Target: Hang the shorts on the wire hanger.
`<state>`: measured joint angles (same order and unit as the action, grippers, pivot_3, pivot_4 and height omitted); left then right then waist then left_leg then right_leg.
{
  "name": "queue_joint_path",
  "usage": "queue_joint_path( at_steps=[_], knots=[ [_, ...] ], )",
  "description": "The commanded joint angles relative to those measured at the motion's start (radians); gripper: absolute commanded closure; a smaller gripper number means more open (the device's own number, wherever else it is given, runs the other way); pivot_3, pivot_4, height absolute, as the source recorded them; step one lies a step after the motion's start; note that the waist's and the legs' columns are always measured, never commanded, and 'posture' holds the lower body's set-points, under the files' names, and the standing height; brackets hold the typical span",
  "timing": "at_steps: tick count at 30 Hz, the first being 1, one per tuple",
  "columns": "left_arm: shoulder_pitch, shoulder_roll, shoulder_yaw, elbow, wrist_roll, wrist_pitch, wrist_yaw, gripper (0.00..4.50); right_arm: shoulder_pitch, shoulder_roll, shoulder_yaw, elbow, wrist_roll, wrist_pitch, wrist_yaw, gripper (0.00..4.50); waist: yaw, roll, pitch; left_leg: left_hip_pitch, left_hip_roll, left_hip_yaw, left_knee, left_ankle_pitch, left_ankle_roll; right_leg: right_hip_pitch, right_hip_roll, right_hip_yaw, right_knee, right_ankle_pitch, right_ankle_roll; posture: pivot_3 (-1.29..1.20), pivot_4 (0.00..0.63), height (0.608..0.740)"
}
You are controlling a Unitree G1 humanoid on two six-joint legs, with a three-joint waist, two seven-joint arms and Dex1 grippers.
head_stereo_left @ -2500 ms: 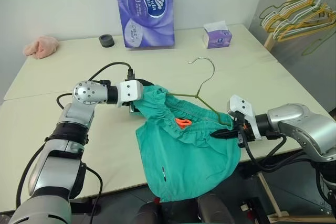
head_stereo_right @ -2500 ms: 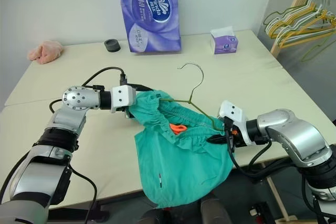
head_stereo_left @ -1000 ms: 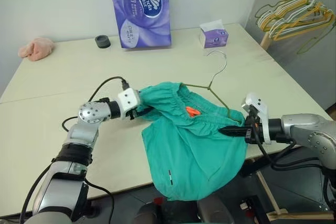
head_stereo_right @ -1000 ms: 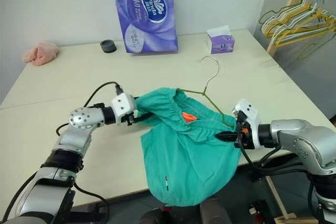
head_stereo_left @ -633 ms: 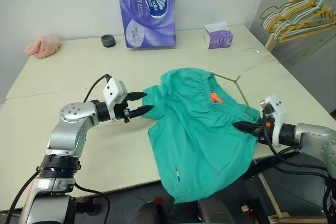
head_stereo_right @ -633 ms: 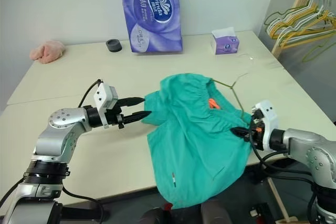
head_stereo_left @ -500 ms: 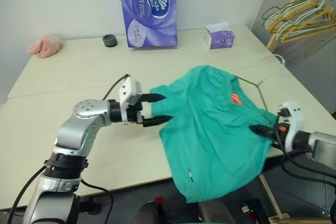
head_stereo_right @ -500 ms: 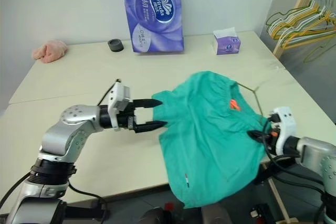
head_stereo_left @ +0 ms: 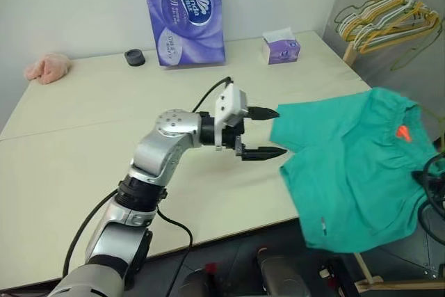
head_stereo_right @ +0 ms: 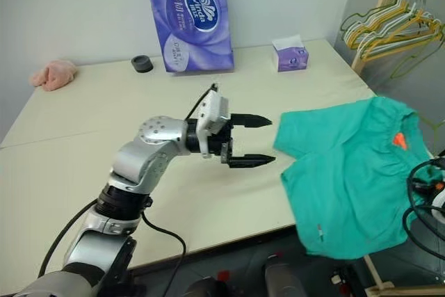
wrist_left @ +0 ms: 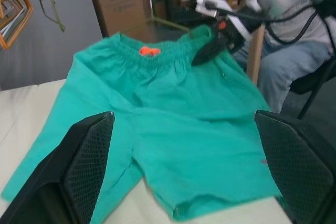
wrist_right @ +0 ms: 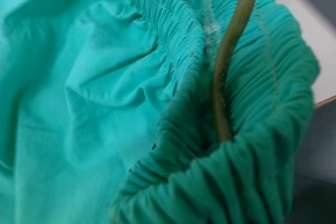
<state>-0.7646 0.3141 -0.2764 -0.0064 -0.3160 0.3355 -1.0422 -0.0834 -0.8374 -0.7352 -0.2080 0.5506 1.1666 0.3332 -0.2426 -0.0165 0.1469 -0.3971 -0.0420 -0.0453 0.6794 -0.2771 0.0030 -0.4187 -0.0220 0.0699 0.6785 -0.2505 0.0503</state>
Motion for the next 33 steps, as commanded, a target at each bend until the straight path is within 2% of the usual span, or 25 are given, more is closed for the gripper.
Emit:
queue_joint_path(
  at_steps=[1, 4, 11, 17, 27, 33],
  knots=[
    [-0.052, -0.047, -0.006, -0.008, 0.036, -0.056, 0.046, 0.01, -0.093, -0.074, -0.039, 0.055, -0.051, -0.08, -0.027, 4.5, -0.006, 0.0, 0.0, 0.0, 0.0, 0.001, 0.0, -0.001, 0.002, 0.0, 0.0, 0.001, 0.0, 0.0, 0.001, -0.35, 0.148, 0.74],
    [-0.075, -0.075, -0.013, -0.015, 0.028, -0.051, 0.032, 0.01, -0.186, -0.118, -0.024, 0.143, -0.084, -0.124, -0.046, 4.5, -0.01, 0.001, 0.0, 0.0, 0.001, 0.001, 0.0, -0.002, 0.004, 0.0, 0.001, 0.001, -0.001, -0.001, 0.001, -0.34, 0.151, 0.74],
    [-0.143, -0.119, 0.009, 0.009, 0.008, -0.052, 0.023, 0.01, -0.299, -0.167, -0.037, 0.291, -0.137, -0.151, -0.092, 4.5, -0.006, 0.005, 0.004, 0.004, 0.0, 0.002, 0.0, -0.003, 0.005, 0.006, 0.0, 0.002, -0.003, -0.001, 0.002, -0.34, 0.161, 0.74],
    [-0.275, -0.199, 0.069, 0.083, -0.085, 0.026, 0.03, 0.01, -0.393, -0.158, -0.116, 0.349, -0.126, -0.009, -0.165, 4.5, -0.009, 0.008, 0.007, 0.005, 0.0, 0.006, 0.0, -0.005, 0.009, 0.01, 0.0, 0.002, -0.006, -0.003, 0.005, -0.36, 0.171, 0.74],
    [-0.481, -0.242, 0.094, 0.299, -0.079, -0.088, -0.04, 0.01, -0.527, -0.158, -0.165, 0.375, -0.128, 0.257, -0.21, 4.5, -0.016, 0.009, 0.014, 0.007, 0.0, 0.011, -0.001, -0.006, 0.01, 0.011, 0.0, 0.006, -0.008, -0.005, 0.008, -0.39, 0.184, 0.74],
    [-0.557, -0.262, 0.104, 0.405, -0.082, -0.125, -0.094, 0.01, -0.559, -0.129, -0.183, 0.313, -0.142, 0.367, -0.21, 4.5, -0.022, 0.011, 0.016, 0.007, 0.0, 0.012, -0.002, -0.007, 0.011, 0.011, 0.001, 0.007, -0.012, -0.004, 0.009, -0.39, 0.187, 0.74]
  ],
)
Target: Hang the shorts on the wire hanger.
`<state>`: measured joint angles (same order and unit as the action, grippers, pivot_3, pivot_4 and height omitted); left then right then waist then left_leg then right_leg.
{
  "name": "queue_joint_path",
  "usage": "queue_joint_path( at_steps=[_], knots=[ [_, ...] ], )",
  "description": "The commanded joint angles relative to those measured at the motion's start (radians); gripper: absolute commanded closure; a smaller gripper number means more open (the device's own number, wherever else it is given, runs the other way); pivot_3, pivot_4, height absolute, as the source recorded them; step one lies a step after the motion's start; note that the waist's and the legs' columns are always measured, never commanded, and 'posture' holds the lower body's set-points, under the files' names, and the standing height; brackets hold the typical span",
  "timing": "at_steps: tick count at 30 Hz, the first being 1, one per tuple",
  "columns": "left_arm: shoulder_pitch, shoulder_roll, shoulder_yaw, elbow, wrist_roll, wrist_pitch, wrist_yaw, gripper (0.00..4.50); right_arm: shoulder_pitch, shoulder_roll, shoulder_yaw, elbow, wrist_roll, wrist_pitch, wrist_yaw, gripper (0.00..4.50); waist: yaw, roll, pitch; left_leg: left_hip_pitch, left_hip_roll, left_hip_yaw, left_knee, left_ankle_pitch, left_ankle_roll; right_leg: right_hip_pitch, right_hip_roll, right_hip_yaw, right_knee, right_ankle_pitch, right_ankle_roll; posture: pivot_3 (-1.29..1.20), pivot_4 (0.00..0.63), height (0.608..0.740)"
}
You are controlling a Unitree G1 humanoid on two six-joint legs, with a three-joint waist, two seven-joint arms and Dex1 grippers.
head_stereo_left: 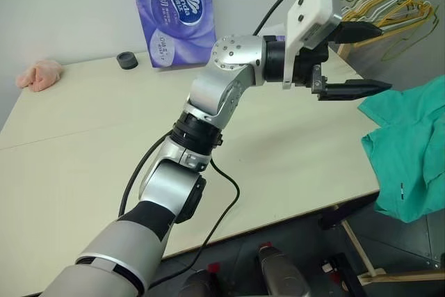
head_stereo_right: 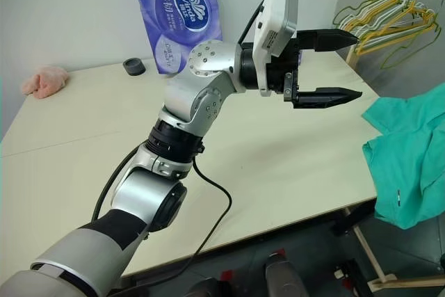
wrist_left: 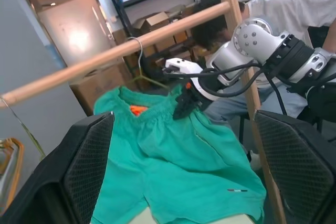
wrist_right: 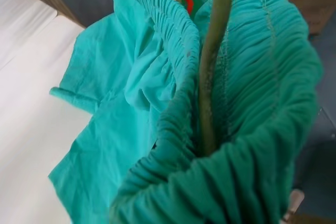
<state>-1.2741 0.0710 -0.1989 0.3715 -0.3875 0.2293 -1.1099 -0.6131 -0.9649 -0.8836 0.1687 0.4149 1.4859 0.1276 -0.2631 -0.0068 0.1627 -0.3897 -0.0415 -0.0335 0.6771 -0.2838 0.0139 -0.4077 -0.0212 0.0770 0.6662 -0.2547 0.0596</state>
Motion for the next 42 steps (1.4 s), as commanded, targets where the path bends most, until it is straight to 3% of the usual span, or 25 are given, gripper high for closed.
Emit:
queue_joint_path(
  at_steps=[1, 7, 10, 21, 24, 37, 42],
  knots=[
    [-0.056, -0.025, 0.028, 0.04, -0.012, -0.022, -0.032, 0.01, -0.034, 0.006, -0.037, -0.074, -0.009, 0.054, -0.007, 4.5, -0.003, 0.001, 0.0, 0.0, 0.0, 0.0, 0.0, 0.0, 0.0, 0.0, 0.0, 0.0, -0.002, 0.001, 0.001, -0.39, 0.187, 0.74],
    [-0.083, -0.059, 0.032, 0.092, 0.001, -0.055, -0.052, 0.01, -0.068, 0.04, -0.058, -0.126, -0.028, 0.055, -0.016, 4.5, -0.016, 0.001, 0.003, 0.0, 0.0, 0.009, 0.0, -0.003, 0.005, 0.0, 0.0, 0.011, -0.005, 0.002, 0.005, -0.4, 0.187, 0.74],
    [-0.089, -0.068, 0.03, 0.103, 0.005, -0.068, -0.059, 0.0, -0.084, 0.055, -0.071, -0.162, -0.036, 0.068, -0.019, 3.72, -0.026, 0.002, 0.005, 0.002, 0.0, 0.012, 0.0, -0.004, 0.006, 0.0, 0.0, 0.015, -0.005, 0.002, 0.007, -0.4, 0.187, 0.74],
    [-0.099, -0.081, 0.032, 0.118, 0.015, -0.09, -0.086, 0.0, -0.121, 0.072, -0.05, -0.251, -0.056, 0.022, -0.011, 0.03, -0.071, 0.002, 0.009, 0.005, 0.0, 0.018, -0.001, -0.008, 0.011, 0.0, 0.0, 0.02, -0.006, 0.0, 0.011, -0.41, 0.185, 0.74],
    [-0.099, -0.081, 0.031, 0.12, 0.019, -0.095, -0.088, 0.0, -0.086, 0.072, 0.004, -0.281, -0.061, -0.065, 0.004, 0.03, -0.076, 0.003, 0.009, 0.005, 0.0, 0.018, -0.001, -0.008, 0.011, 0.0, 0.0, 0.02, -0.006, -0.001, 0.012, -0.41, 0.184, 0.74],
    [-0.072, -0.065, 0.029, 0.108, 0.037, -0.089, -0.076, 0.0, 0.023, 0.065, 0.233, -0.369, -0.187, -0.876, 0.101, 0.03, -0.098, 0.003, 0.01, 0.007, -0.001, 0.02, -0.001, -0.01, 0.011, 0.0, 0.0, 0.022, -0.007, -0.001, 0.014, -0.38, 0.176, 0.74],
    [-0.011, -0.013, 0.033, 0.088, 0.108, -0.082, 0.033, 0.0, 0.124, 0.186, 0.37, -0.505, -0.053, -0.891, 0.242, 0.03, -0.103, 0.001, 0.01, 0.008, 0.001, 0.019, -0.001, -0.01, 0.011, 0.002, 0.001, 0.021, -0.007, -0.001, 0.014, -0.36, 0.168, 0.74]
  ],
)
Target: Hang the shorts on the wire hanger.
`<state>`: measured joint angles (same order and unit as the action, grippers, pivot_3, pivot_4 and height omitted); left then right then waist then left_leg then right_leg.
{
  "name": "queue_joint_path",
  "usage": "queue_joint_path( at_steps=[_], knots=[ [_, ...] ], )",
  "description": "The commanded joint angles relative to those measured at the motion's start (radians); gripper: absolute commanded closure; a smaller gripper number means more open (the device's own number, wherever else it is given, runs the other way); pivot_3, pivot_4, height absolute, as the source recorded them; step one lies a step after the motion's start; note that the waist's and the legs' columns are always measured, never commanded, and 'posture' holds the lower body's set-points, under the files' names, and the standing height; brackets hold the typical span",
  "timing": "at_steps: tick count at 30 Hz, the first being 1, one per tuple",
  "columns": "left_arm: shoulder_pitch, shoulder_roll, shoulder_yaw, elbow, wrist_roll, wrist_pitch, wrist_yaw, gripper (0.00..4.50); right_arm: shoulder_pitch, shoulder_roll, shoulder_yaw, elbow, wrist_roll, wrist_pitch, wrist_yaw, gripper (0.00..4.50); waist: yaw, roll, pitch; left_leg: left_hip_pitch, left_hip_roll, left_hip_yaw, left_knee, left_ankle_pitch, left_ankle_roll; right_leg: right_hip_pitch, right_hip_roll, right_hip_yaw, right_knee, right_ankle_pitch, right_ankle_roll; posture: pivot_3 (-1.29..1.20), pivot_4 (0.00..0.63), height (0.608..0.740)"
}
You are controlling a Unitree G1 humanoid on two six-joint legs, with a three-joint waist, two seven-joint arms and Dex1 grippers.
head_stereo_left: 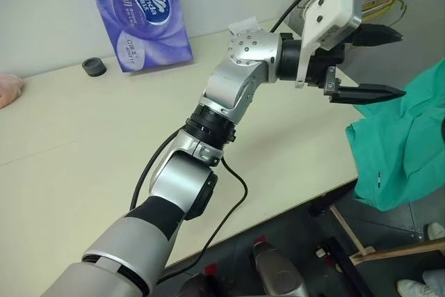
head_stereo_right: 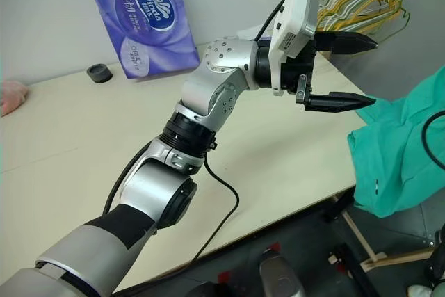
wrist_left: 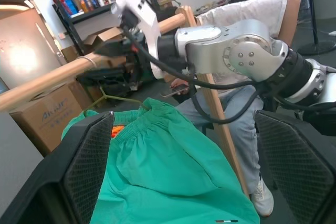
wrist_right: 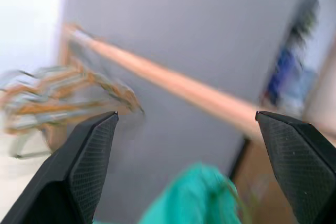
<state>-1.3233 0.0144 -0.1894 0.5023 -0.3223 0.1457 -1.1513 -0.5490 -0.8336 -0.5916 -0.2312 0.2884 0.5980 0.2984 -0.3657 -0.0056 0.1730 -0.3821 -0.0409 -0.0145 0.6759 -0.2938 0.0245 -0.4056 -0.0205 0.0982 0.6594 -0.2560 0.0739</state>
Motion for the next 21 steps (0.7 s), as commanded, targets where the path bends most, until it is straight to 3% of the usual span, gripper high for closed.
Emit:
queue_joint_path(
  at_steps=[1, 6, 10, 13, 16, 21],
  knots=[
    [0.073, 0.071, 0.025, -0.066, 0.068, 0.009, 0.11, 0.0, 0.096, 0.088, 0.115, -0.139, 0.091, -0.002, 0.088, 0.03, -0.002, 0.0, 0.0, 0.0, 0.0, -0.001, 0.0, 0.0, 0.0, 0.001, 0.0, 0.0, 0.0, 0.0, 0.0, -0.35, 0.165, 0.74],
    [0.286, 0.216, 0.054, -0.23, 0.158, 0.088, 0.278, 0.0, 0.211, 0.226, 0.248, -0.197, 0.111, -0.072, 0.129, 0.03, 0.007, 0.002, -0.001, 0.002, 0.0, -0.002, 0.001, -0.001, -0.001, -0.001, -0.001, 0.0, 0.004, 0.001, -0.001, -0.31, 0.154, 0.74],
    [0.497, 0.3, 0.168, -0.393, 0.146, 0.224, 0.441, 0.0, 0.262, 0.301, 0.374, -0.17, 0.099, -0.143, 0.199, 0.03, 0.028, 0.002, -0.001, 0.0, 0.0, -0.006, 0.003, -0.001, -0.001, -0.002, -0.008, -0.002, 0.005, 0.004, -0.005, -0.25, 0.144, 0.74],
    [0.641, 0.32, 0.264, -0.506, 0.158, 0.349, 0.601, 0.0, 0.261, 0.364, 0.452, -0.11, 0.077, -0.183, 0.211, 0.03, 0.059, 0.002, -0.001, 0.001, 0.0, -0.009, 0.003, 0.0, -0.001, -0.003, -0.008, -0.005, 0.006, 0.004, -0.007, -0.21, 0.137, 0.74],
    [0.77, 0.334, 0.317, -0.585, 0.281, 0.372, 0.81, 0.0, 0.24, 0.41, 0.534, -0.021, 0.014, -0.264, 0.219, 0.03, 0.103, 0.001, -0.002, 0.001, 0.0, -0.011, 0.004, 0.0, -0.002, -0.003, -0.008, -0.007, 0.007, 0.006, -0.009, -0.15, 0.131, 0.74],
    [0.88, 0.341, 0.412, -0.569, 0.396, 0.355, 1.065, 0.0, 0.185, 0.498, 0.6, 0.14, -0.04, -0.355, 0.201, 0.03, 0.183, -0.004, -0.005, 0.0, 0.0, -0.012, 0.004, 0.002, -0.006, -0.004, -0.008, -0.009, 0.007, 0.009, -0.012, -0.08, 0.125, 0.74]
  ],
)
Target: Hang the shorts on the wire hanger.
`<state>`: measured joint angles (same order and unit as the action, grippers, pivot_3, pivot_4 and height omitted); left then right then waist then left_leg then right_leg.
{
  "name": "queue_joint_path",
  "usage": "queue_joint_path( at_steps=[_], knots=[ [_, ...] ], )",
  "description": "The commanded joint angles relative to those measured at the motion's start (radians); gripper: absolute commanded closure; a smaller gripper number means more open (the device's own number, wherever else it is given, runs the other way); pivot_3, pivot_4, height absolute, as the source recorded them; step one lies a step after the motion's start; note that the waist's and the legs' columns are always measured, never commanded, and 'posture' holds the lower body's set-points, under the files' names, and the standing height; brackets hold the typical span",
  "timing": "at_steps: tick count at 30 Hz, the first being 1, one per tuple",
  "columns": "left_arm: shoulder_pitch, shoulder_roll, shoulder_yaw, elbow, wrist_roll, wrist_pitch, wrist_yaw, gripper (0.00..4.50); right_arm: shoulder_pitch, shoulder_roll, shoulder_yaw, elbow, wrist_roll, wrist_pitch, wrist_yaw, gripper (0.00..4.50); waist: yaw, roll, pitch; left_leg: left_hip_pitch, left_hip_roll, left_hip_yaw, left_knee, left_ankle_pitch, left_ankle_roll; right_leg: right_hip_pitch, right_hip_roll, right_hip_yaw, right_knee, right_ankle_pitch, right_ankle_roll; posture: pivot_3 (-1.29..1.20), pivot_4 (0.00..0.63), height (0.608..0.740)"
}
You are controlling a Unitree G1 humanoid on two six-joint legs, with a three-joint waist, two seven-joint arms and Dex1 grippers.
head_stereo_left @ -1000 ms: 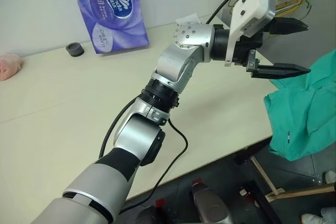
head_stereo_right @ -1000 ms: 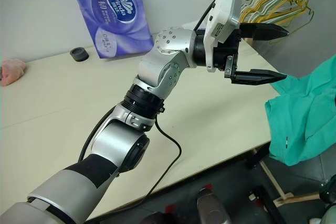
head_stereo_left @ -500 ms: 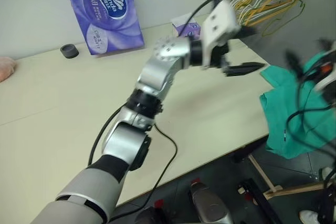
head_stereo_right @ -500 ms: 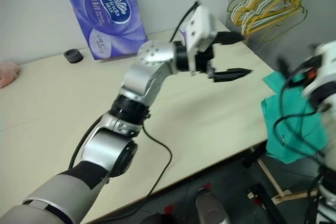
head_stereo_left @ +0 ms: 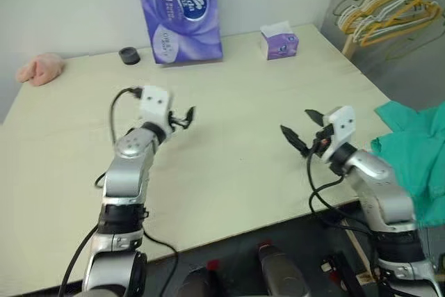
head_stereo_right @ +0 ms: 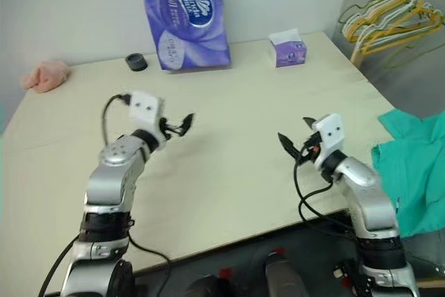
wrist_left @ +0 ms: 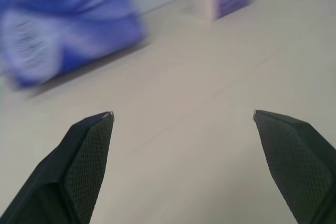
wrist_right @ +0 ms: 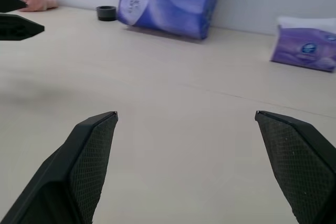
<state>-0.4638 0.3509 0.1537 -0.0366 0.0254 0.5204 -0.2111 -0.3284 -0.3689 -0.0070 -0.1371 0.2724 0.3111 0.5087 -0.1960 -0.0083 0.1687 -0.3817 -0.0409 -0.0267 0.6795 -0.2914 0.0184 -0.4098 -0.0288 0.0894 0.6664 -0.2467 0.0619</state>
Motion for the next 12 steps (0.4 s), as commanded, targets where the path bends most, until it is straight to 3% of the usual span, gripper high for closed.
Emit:
queue_joint_path(
  at_steps=[1, 7, 12],
  knots=[
    [0.033, -0.013, 0.103, -0.027, 0.035, 0.005, 0.159, 0.0, -0.043, 0.049, 0.024, 0.077, -0.032, -0.085, -0.011, 0.03, 0.029, -0.002, -0.001, 0.0, 0.0, 0.0, 0.0, 0.0, 0.0, 0.0, 0.0, 0.0, 0.0, 0.001, 0.0, -0.06, 0.128, 0.74],
    [0.136, -0.044, 0.112, -0.042, 0.037, -0.023, 0.21, 0.0, -0.06, 0.122, 0.05, 0.193, -0.064, -0.161, -0.02, 0.03, 0.121, -0.01, -0.006, -0.001, 0.0, -0.001, 0.0, 0.002, -0.004, -0.001, -0.001, -0.003, -0.001, 0.002, -0.001, -0.01, 0.126, 0.74],
    [0.17, -0.053, 0.066, -0.056, 0.02, -0.047, 0.165, 0.0, -0.063, 0.137, 0.038, 0.227, -0.068, -0.19, -0.028, 0.03, 0.16, -0.012, -0.007, -0.002, 0.0, -0.002, 0.0, 0.003, -0.005, -0.001, -0.003, -0.01, -0.002, 0.002, -0.002, 0.01, 0.13, 0.74]
  ],
)
